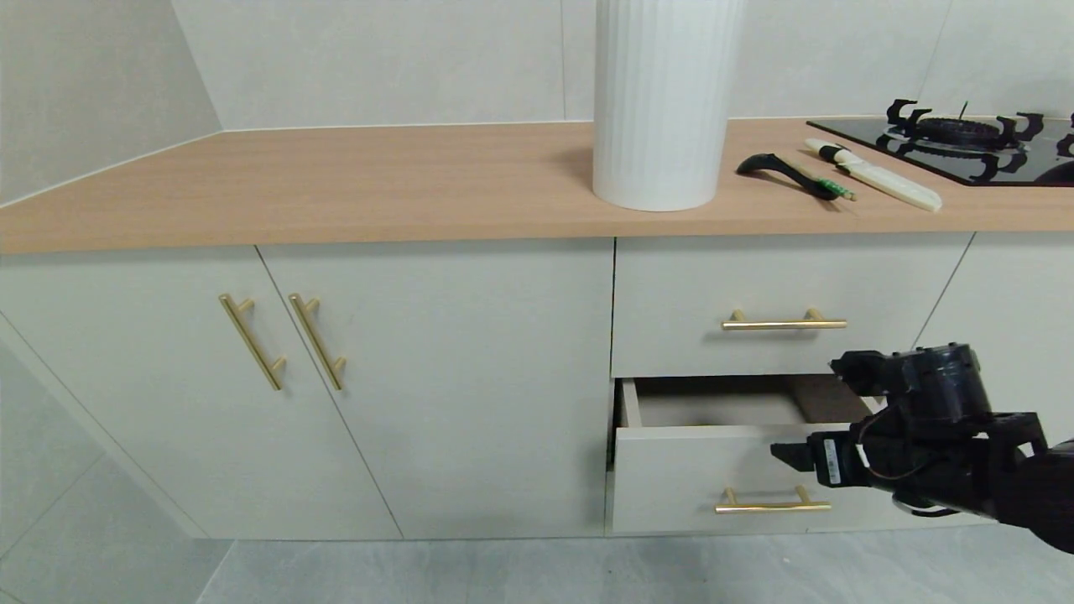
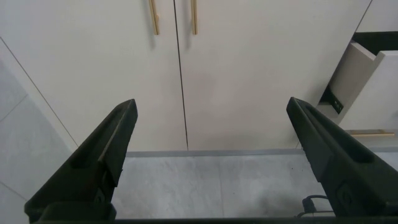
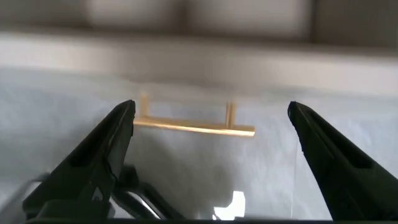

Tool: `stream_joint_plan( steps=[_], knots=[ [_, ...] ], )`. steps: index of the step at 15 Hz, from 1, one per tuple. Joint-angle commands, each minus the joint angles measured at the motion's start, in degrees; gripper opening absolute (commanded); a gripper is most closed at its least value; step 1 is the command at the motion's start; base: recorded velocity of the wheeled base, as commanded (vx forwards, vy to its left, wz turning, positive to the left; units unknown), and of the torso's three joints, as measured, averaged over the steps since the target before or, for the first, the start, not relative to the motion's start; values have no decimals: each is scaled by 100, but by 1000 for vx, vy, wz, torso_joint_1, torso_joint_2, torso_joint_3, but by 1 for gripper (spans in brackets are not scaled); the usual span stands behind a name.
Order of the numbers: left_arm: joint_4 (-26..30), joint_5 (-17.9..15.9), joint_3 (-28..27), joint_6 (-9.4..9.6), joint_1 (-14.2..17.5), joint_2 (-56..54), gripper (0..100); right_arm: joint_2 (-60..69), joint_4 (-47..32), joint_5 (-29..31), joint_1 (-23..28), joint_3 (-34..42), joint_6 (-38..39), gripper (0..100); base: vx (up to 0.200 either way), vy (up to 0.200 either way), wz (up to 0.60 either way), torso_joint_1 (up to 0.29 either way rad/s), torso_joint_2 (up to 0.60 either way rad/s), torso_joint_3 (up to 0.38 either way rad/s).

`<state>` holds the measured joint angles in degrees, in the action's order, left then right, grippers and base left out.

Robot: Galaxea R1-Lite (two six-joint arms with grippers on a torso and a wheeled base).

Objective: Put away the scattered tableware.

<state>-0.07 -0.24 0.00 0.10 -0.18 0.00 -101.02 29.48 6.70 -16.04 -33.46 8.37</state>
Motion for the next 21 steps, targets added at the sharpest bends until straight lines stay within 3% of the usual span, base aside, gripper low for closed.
stream_joint_plan(
  steps=[1,7,13,21],
  knots=[
    [-1,-2,0,-1,1,9,100,742,-3,-11,-48,-29,15,100,0,0,0,0,0,0],
    [-1,-2,0,-1,1,9,100,144,331,24,-171,6,33,100,0,0,0,0,0,0],
    [-1,-2,0,-1,1,9,100,-805,1772,261,-180,165,50,100,0,0,0,0,0,0],
    [-1,-2,0,-1,1,9,100,-1315,2414,569,-241,191,41,100,0,0,0,0,0,0]
  ],
)
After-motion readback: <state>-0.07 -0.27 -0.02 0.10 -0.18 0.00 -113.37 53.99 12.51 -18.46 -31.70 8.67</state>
